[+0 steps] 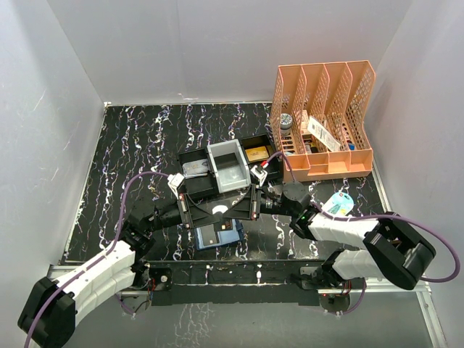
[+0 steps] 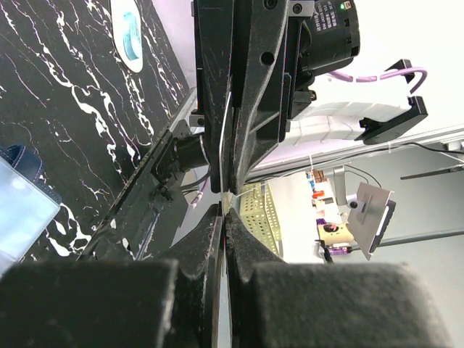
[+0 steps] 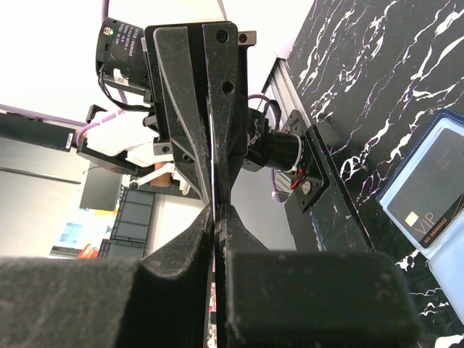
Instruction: Take the credit cards out of the card holder
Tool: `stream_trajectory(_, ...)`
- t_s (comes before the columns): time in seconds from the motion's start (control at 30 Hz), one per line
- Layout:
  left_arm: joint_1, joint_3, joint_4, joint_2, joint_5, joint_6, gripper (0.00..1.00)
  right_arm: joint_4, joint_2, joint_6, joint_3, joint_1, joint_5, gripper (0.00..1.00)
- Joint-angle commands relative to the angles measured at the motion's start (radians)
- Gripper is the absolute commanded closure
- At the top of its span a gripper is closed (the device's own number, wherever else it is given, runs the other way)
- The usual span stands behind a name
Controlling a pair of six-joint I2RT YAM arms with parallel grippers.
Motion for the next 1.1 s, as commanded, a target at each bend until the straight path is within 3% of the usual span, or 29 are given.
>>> stream_trajectory(0.0, 0.004, 0.038, -0.025, -0.008, 0.016, 0.021, 1.0, 0.008, -0.052, -0.03, 0.022, -0.004, 0.019, 1.0)
stream_trajectory(0.03, 0.004, 0.051, -0.058, -0.013, 0.003, 0.024, 0.99, -0.005, -0.066, -0.039, 0.025, -0.005, 0.03, 1.0)
stream_trajectory(0.07, 0.003, 0.073, -0.105, -0.019, -0.009, 0.035, 0.87, -0.027, -0.08, -0.047, 0.029, -0.005, 0.046, 1.0)
stream_trajectory(0.13, 0.004, 0.137, -0.266, -0.039, -0.054, 0.093, 0.54, -0.131, -0.116, -0.096, 0.063, -0.011, 0.09, 1.0)
stream_trajectory(0.27, 0.004, 0.34, -0.698, -0.035, -0.259, 0.286, 0.14, -0.495, -0.162, -0.309, 0.181, -0.039, 0.242, 1.0)
stream_trajectory(0.33, 0.005, 0.437, -0.892, 0.021, -0.399, 0.359, 0.02, -0.602, -0.169, -0.394, 0.223, -0.071, 0.301, 1.0)
stream_trajectory(0.53, 0.06, 0.619, -1.112, 0.184, -0.543, 0.436, 0.01, -0.754, -0.13, -0.623, 0.351, -0.134, 0.494, 1.0)
stream_trajectory(0.73, 0.209, 0.72, -1.238, 0.27, -0.578, 0.546, 0.01, -0.707, -0.06, -0.96, 0.427, -0.135, 0.582, 1.0)
stream_trajectory(0.97, 0.296, 0.785, -1.304, 0.315, -0.705, 0.678, 0.01, -0.711, 0.037, -1.41, 0.511, -0.131, 0.586, 1.0)
stream_trajectory(1.07, 0.311, 0.798, -1.298, 0.345, -0.742, 0.715, 0.01, -0.715, 0.1, -1.506, 0.549, -0.128, 0.547, 1.0)
